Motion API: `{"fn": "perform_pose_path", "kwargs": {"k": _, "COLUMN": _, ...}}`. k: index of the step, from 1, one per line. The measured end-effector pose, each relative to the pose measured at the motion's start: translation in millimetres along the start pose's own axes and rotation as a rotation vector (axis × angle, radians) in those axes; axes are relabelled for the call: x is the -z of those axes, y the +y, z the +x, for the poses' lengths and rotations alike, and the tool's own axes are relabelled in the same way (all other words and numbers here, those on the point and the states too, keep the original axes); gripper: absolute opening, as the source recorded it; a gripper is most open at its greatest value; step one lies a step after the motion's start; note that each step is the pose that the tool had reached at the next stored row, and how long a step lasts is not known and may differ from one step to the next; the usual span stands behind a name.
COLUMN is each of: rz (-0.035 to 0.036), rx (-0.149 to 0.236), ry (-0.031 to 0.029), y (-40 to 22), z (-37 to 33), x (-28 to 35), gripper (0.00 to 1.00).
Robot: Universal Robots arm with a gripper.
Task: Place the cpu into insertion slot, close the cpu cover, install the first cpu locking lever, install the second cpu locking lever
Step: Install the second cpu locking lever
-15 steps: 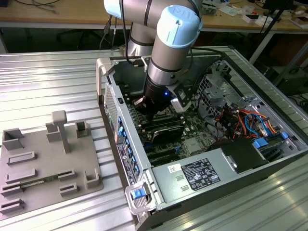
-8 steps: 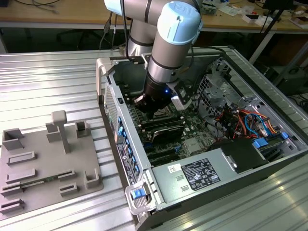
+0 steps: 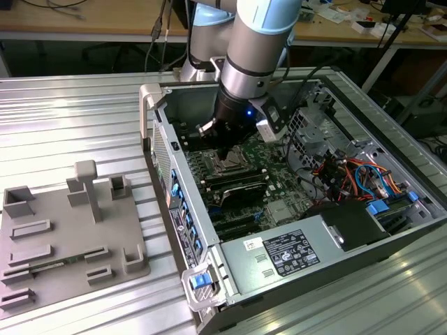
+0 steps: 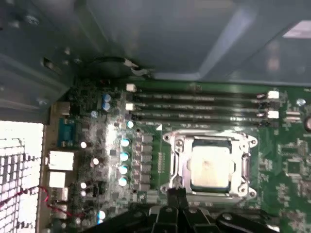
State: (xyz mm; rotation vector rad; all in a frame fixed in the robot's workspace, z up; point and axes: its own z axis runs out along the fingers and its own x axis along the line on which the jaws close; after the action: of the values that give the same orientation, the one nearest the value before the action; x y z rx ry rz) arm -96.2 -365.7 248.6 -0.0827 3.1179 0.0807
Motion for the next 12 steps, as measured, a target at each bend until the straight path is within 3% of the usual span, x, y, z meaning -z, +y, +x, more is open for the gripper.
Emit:
{"fn": "perform_pose_path", "kwargs": {"k": 5, "rz": 0.0073, "rx": 0.0, "ry": 0.0011, "y": -1.1, "z": -24.4, "x": 2.3, "gripper": 0.11}}
{"fn": "perform_pose_path", "kwargs": {"k": 8, "rz": 0.0173, "rx": 0.0, "ry": 0.0032, "y": -3.4, "z": -25.9, "x": 3.0, "gripper": 0.11}}
{"fn": "perform_pose_path", "kwargs": {"k": 12, "rz": 0.0204, "rx": 0.0, "ry": 0.0035, "y": -13.9, "z": -25.3, "x": 3.5, "gripper": 0.11}}
